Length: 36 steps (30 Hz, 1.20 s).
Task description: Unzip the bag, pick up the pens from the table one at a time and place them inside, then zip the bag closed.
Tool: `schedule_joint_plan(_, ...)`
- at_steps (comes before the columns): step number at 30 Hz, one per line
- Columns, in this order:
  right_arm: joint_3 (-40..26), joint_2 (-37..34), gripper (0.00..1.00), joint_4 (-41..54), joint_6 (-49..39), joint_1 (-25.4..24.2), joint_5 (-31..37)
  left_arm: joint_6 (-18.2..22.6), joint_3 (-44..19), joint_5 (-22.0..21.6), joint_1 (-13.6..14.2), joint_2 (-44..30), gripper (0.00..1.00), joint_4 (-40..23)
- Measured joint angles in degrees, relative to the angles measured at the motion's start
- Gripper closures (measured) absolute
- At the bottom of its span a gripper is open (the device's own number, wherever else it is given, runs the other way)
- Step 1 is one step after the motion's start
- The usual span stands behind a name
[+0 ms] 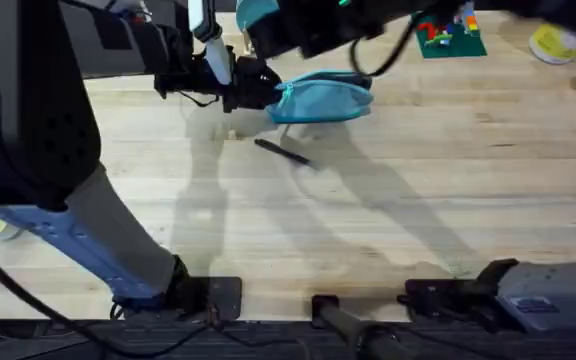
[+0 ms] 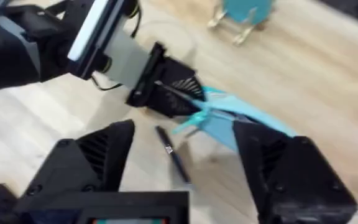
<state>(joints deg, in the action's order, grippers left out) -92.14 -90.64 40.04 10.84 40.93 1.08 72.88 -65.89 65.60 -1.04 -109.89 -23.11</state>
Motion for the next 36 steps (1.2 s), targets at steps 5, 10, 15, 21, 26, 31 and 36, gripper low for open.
schedule_joint_plan(5, 0.0, 5.8, 0.008, 2.4, -1.8, 0.0, 6.7, 0.0, 0.0, 0.0, 0.0, 0.0, 0.959, 0.0)
schedule_joint_plan(10, 0.0, 9.1, 0.005, 4.1, -2.3, 0.0, 11.7, 0.0, 0.0, 0.0, 0.0, 0.0, 0.959, 0.0)
schedule_joint_plan(15, 0.0, 9.5, 0.005, 5.4, -2.4, 0.0, 13.6, 0.0, 0.0, 0.0, 0.0, 0.0, 0.959, 0.0)
schedule_joint_plan(21, 0.0, 9.5, 0.005, 5.5, -2.4, 0.0, 14.3, 0.0, 0.0, 0.2, 0.0, 0.0, 0.859, 0.0)
schedule_joint_plan(26, 0.0, 9.4, 0.005, 5.4, -2.4, 0.0, 14.4, 0.1, 0.0, 1.6, 0.9, 0.0, 0.19, 0.1)
schedule_joint_plan(31, 0.0, 9.0, 0.005, 5.5, -2.4, 0.0, 14.4, 0.1, 0.0, 2.2, 1.2, 0.0, 0.009, 0.0)
schedule_joint_plan(36, 0.0, 9.0, 0.005, 5.5, -2.4, 0.0, 14.4, 0.0, 0.0, 2.2, 1.2, 0.0, 0.008, 0.0)
